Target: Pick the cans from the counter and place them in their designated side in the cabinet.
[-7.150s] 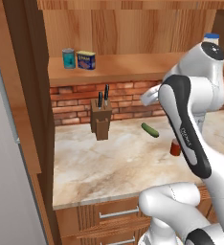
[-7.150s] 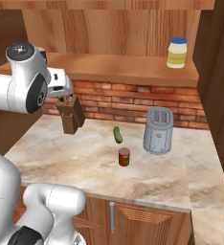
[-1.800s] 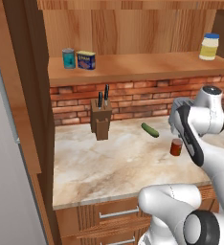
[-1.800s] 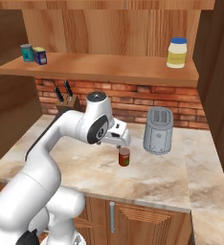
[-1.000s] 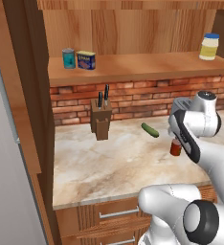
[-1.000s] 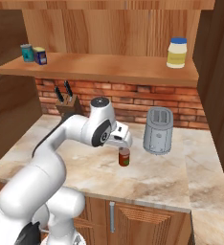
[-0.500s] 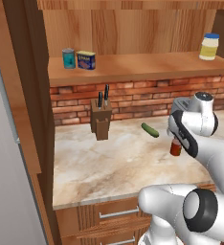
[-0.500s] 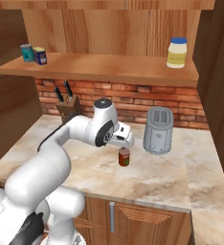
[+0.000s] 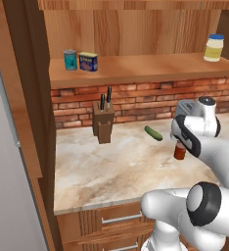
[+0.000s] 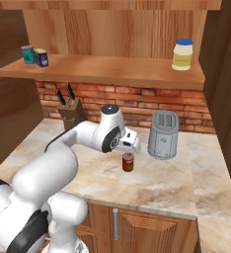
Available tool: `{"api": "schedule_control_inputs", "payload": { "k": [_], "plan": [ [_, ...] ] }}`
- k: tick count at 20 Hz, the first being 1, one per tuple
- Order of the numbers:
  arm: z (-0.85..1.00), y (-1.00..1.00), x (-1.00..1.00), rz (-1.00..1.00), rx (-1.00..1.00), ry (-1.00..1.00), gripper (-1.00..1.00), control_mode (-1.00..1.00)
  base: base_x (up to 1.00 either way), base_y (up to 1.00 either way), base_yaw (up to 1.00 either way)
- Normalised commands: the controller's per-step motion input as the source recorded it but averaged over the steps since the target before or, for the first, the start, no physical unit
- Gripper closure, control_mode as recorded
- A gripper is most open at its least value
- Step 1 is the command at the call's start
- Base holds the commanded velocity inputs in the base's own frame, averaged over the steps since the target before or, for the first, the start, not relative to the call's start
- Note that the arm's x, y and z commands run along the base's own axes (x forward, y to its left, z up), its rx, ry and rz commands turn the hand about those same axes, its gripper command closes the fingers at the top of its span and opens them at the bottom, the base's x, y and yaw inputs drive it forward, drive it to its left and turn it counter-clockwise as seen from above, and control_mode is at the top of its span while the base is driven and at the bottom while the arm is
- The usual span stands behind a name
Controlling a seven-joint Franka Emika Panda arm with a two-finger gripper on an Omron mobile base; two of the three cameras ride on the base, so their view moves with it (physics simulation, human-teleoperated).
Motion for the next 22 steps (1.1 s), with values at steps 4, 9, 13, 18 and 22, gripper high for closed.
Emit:
{"api": "schedule_control_inputs", "payload": {
  "k": [4,9,13,18,22],
  "plan": [
    [-0.16,-0.02,0.13,0.00,0.00,0.00,-1.00,-1.00,0.00,0.00,0.00],
    [-0.14,-0.04,0.12,0.00,0.00,0.00,-1.00,-1.00,0.00,0.00,0.00],
    [-0.15,-0.02,0.13,0.00,0.00,0.00,-1.00,-1.00,0.00,0.00,0.00],
    [-0.16,-0.01,0.12,0.00,0.00,0.00,-1.00,-1.00,0.00,0.00,0.00],
    [-0.15,0.00,0.14,0.00,0.00,0.00,-1.00,-1.00,0.00,0.00,0.00]
  ]
}}
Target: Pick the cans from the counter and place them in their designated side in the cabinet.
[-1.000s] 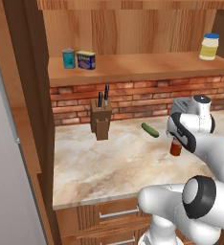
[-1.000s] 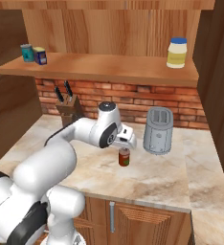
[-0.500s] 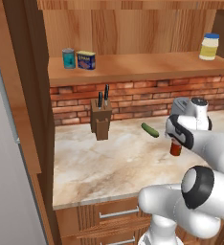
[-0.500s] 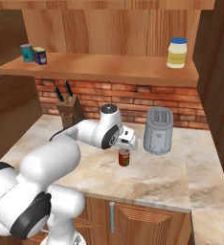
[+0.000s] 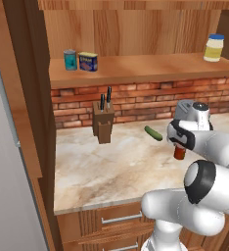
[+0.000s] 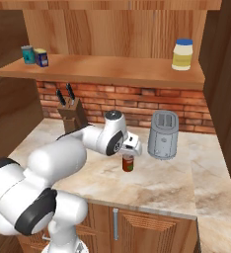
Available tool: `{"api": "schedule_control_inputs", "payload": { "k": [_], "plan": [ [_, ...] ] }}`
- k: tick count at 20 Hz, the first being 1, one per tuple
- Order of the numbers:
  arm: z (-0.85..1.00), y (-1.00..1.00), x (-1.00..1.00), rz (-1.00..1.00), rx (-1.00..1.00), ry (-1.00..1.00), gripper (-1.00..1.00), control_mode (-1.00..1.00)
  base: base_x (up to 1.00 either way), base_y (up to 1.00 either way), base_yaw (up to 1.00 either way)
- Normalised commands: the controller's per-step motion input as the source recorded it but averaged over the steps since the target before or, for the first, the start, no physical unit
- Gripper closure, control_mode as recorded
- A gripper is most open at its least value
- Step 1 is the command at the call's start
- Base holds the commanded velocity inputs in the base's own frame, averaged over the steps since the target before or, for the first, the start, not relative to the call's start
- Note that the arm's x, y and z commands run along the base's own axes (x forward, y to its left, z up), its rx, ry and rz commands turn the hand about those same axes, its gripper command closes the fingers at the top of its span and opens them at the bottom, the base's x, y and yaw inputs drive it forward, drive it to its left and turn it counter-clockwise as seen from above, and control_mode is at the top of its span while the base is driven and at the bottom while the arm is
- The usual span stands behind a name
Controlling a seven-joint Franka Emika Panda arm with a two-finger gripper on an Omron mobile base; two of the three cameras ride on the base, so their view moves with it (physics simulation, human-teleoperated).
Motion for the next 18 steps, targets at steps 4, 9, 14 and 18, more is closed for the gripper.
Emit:
{"api": "schedule_control_inputs", "payload": {
  "k": [4,9,14,18],
  "plan": [
    [-0.14,-0.02,0.13,0.00,0.00,0.00,-1.00,-1.00,0.00,0.00,0.00],
    [-0.14,-0.07,0.11,0.00,0.00,0.00,-1.00,-1.00,0.00,0.00,0.00],
    [-0.14,-0.09,0.10,0.00,0.00,0.00,-1.00,-1.00,0.00,0.00,0.00],
    [-0.14,-0.06,0.13,0.00,0.00,0.00,-1.00,-1.00,0.00,0.00,0.00]
  ]
}}
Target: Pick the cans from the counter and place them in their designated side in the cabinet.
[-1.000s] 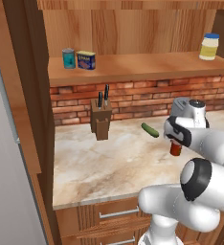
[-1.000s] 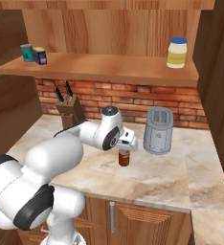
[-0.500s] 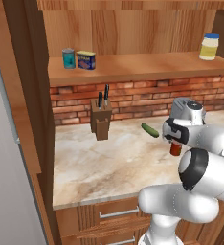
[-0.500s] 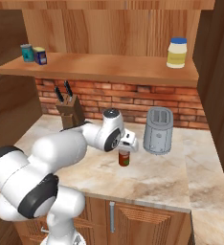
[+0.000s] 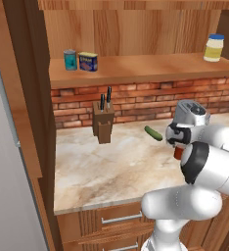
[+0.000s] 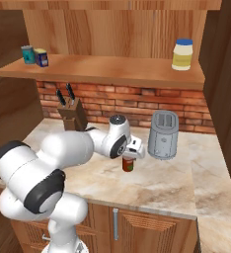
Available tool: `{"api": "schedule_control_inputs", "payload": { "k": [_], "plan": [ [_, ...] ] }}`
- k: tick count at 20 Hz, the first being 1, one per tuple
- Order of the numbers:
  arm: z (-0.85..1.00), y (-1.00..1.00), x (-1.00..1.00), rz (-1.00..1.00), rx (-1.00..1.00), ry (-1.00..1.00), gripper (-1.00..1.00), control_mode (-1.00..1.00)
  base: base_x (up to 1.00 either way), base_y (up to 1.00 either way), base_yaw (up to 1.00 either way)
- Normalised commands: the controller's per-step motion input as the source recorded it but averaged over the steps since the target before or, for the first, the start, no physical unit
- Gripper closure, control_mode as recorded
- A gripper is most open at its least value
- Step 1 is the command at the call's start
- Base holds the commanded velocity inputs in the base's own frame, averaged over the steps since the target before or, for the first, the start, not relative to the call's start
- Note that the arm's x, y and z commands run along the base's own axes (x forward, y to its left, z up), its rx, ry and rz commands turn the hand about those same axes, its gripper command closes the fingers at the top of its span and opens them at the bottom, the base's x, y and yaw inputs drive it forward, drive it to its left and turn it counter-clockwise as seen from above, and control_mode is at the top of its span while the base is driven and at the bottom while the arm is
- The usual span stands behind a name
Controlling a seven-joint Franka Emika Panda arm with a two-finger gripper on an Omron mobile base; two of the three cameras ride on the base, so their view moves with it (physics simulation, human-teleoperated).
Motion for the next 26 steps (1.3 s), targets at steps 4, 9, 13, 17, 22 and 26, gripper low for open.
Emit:
{"api": "schedule_control_inputs", "payload": {
  "k": [4,9,13,17,22,26],
  "plan": [
    [-0.14,-0.04,0.14,0.00,0.00,0.00,-1.00,-1.00,0.00,0.00,0.00],
    [-0.14,-0.04,0.13,0.00,0.00,0.00,-1.00,-1.00,0.00,0.00,0.00],
    [-0.12,-0.04,0.09,0.00,0.00,0.00,-1.00,-1.00,0.00,0.00,0.00],
    [-0.12,-0.05,0.06,0.00,0.00,0.00,1.00,-1.00,0.00,0.00,0.00],
    [-0.10,-0.03,0.02,0.00,0.00,0.00,1.00,-1.00,0.00,0.00,0.00],
    [-0.01,0.00,0.00,0.00,0.00,0.00,1.00,-1.00,0.00,0.00,0.00]
  ]
}}
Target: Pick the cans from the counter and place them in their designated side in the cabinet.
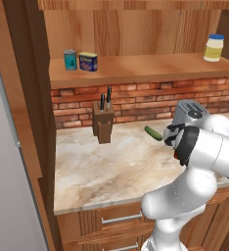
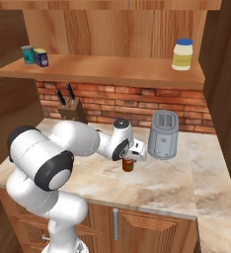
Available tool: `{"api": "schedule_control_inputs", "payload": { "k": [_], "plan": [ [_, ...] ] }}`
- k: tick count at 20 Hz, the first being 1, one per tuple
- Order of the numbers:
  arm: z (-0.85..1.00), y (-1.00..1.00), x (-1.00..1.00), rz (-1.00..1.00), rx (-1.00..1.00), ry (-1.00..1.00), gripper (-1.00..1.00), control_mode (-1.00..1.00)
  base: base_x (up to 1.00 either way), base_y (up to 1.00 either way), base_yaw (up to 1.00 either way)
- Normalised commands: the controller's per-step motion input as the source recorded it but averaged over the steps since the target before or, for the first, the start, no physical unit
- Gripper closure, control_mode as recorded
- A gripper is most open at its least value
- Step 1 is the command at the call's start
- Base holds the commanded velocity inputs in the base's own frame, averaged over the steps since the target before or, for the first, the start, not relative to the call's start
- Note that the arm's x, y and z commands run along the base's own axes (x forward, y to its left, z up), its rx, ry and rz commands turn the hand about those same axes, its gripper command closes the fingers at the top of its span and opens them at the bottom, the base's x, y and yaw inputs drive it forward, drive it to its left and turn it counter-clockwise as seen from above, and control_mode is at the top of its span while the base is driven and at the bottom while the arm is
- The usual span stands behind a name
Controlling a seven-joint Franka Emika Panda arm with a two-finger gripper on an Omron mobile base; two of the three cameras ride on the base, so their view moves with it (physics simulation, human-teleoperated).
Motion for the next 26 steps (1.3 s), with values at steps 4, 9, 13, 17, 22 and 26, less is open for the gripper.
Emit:
{"api": "schedule_control_inputs", "payload": {
  "k": [4,9,13,17,22,26],
  "plan": [
    [0.11,0.00,0.00,0.00,0.00,0.00,1.00,-1.00,0.00,0.00,0.00],
    [0.29,0.00,0.00,0.00,0.02,0.00,1.00,-1.00,0.00,0.00,0.00],
    [0.38,0.00,0.00,0.00,0.03,0.00,1.00,-1.00,0.00,0.00,0.00],
    [0.39,0.00,0.00,0.00,0.04,0.00,1.00,-1.00,0.00,0.00,0.00],
    [0.37,0.00,0.00,0.00,0.03,0.00,1.00,-1.00,0.00,0.00,0.00],
    [0.34,0.02,0.00,0.00,0.01,0.00,1.00,-1.00,0.00,0.00,0.00]
  ]
}}
